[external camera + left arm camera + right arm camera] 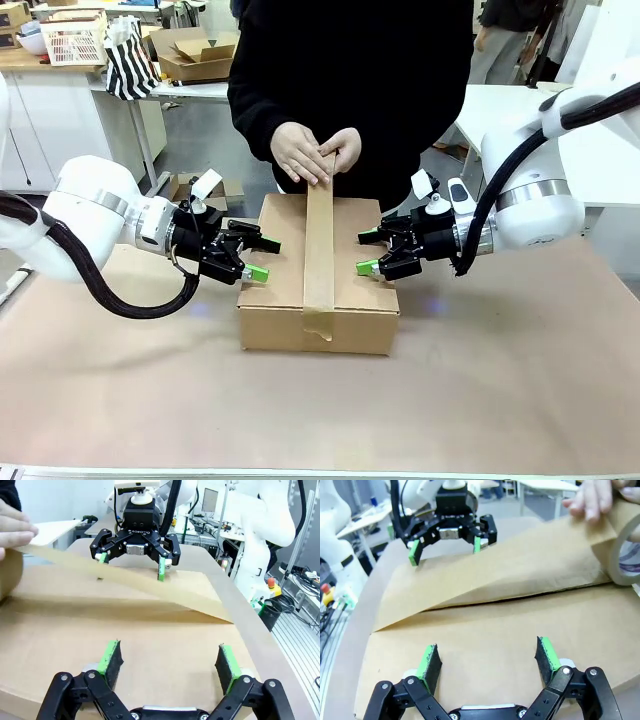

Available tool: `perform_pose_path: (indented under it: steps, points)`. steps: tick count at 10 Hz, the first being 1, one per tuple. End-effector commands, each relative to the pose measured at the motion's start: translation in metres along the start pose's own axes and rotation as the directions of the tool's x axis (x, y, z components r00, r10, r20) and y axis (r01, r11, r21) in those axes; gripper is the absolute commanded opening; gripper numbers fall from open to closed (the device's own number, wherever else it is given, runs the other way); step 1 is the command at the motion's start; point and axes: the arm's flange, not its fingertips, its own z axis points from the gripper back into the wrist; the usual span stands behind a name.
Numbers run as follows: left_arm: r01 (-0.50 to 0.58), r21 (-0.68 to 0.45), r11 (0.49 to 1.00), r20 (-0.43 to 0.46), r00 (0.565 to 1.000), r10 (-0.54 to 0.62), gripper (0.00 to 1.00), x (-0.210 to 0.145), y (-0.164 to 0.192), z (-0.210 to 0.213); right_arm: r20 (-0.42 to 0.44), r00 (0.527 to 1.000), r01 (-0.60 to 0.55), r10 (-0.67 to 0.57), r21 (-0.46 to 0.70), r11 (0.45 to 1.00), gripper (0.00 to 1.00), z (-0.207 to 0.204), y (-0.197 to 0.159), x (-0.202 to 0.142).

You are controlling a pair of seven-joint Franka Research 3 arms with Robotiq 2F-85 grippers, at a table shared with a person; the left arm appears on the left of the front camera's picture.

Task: Pack the gift set into the box.
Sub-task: Press and hold the closed box until the human finishes sealing it.

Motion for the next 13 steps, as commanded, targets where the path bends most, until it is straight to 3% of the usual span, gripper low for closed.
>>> perform_pose_path:
  steps: [1, 13]
  points:
    - [0.012, -0.005, 1.0, 0.007, 1.0, -0.012, 1.0, 0.0005, -0.0006, 0.0004, -0.007, 1.0, 0.003, -0.003, -0.004, 1.0, 1.0, -0.0004, 0.0007, -0.0018]
    - [0.012, -0.005, 1.0, 0.007, 1.0, -0.012, 1.0, 0.0005, -0.0006, 0.0004, -0.007, 1.0, 0.003, -0.003, -0.004, 1.0, 1.0, -0.0004, 0.0007, -0.0018]
